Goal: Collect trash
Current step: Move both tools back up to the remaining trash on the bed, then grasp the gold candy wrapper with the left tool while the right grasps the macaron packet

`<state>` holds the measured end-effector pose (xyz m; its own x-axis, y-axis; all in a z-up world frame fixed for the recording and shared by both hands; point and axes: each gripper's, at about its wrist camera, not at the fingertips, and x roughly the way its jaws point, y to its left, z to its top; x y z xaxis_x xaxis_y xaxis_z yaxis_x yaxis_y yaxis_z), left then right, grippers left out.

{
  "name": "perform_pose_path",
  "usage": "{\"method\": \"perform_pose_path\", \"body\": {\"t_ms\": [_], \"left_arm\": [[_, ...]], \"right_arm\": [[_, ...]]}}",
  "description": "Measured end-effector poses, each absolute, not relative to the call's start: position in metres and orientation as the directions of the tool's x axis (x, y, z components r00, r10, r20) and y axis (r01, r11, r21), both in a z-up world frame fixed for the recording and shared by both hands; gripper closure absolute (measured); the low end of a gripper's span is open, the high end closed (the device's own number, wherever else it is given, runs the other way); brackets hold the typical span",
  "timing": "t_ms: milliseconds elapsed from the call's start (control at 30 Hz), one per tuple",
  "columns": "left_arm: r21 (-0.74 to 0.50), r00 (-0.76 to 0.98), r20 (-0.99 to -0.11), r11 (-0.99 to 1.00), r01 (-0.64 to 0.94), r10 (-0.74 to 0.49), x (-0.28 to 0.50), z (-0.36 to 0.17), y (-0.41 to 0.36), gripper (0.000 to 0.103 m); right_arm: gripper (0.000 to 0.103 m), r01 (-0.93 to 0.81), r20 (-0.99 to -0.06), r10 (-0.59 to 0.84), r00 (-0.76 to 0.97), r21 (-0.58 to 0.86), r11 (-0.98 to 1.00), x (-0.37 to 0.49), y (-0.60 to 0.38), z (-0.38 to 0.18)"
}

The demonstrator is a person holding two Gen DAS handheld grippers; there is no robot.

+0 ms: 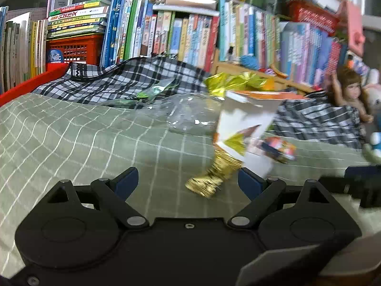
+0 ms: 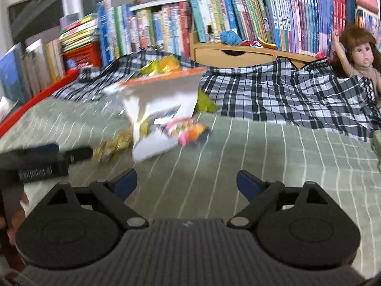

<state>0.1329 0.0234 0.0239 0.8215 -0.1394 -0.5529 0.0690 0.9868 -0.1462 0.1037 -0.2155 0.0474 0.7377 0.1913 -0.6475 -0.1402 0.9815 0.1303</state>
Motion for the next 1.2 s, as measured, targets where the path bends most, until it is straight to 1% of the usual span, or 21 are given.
{"method": "perform_pose_path", "body": {"t_ms": [167,267,367,467,567,633,667,700,733,767,800,867,900,1033,1200], "left_arm": [[-0.152,0.796,-0.585,0.985,0.084,-0.159,0.161,0.014,0.019,0.013],[-0.14,0.789,-0.592,0.985,0.096,-0.161,0.166,0.009,0.015,0.013],[-0.161,0.781,-0.6,0.982,0.098,-0.176,0.17,0.004,0.012,0.013],[-0.17,0.785,-0.582,0.976,0.136,-0.211,0.172,0.001,0.008,0.016],[-0.159,0.773,-0.591,0.973,0.17,-0.232,0.174,-0.003,0.002,0.017],[-0.156,0.772,-0.591,0.972,0.178,-0.236,0.173,-0.002,-0.001,0.022],[-0.161,0.772,-0.589,0.97,0.18,-0.241,0.172,-0.002,-0.001,0.031],[-0.164,0.772,-0.588,0.97,0.18,-0.243,0.171,-0.001,-0.001,0.041],[-0.163,0.772,-0.587,0.97,0.18,-0.242,0.171,-0.001,-0.001,0.047],[-0.156,0.773,-0.588,0.971,0.181,-0.238,0.17,-0.001,-0.002,0.06],[-0.155,0.77,-0.591,0.971,0.184,-0.24,0.168,0.0,-0.002,0.069],[-0.158,0.768,-0.592,0.97,0.187,-0.244,0.166,0.001,-0.001,0.076],[-0.16,0.768,-0.591,0.969,0.188,-0.247,0.164,0.002,-0.001,0.076],[-0.176,0.765,-0.587,0.964,0.2,-0.266,0.152,0.006,0.0,0.078],[-0.186,0.769,-0.575,0.96,0.209,-0.278,0.131,0.015,0.001,0.078]], "right_arm": [[0.008,-0.067,-0.653,0.19,0.733,0.209,0.976,0.148,-0.216,0.043],[0.008,-0.03,-0.653,0.161,0.74,0.208,0.978,0.168,-0.212,0.039],[0.009,0.006,-0.656,0.128,0.744,0.198,0.98,0.184,-0.209,0.034],[0.012,0.028,-0.669,0.115,0.735,0.199,0.98,0.197,-0.208,0.028],[0.015,0.033,-0.679,0.119,0.724,0.206,0.978,0.205,-0.205,0.021],[0.022,0.029,-0.688,0.123,0.715,0.205,0.978,0.208,-0.202,0.016],[0.026,0.031,-0.691,0.125,0.712,0.209,0.977,0.209,-0.201,0.015],[0.035,0.034,-0.694,0.131,0.707,0.219,0.975,0.209,-0.201,0.013],[0.042,0.036,-0.694,0.139,0.707,0.232,0.972,0.207,-0.201,0.012],[0.045,0.036,-0.689,0.143,0.71,0.238,0.971,0.205,-0.201,0.013],[0.048,0.034,-0.685,0.146,0.714,0.243,0.969,0.202,-0.202,0.013],[0.052,0.031,-0.68,0.153,0.717,0.25,0.968,0.196,-0.205,0.015],[0.055,0.032,-0.679,0.153,0.718,0.252,0.967,0.193,-0.206,0.016],[0.058,0.025,-0.668,0.157,0.727,0.254,0.967,0.178,-0.212,0.022],[0.058,-0.008,-0.651,0.175,0.739,0.251,0.968,0.151,-0.214,0.031]]}}
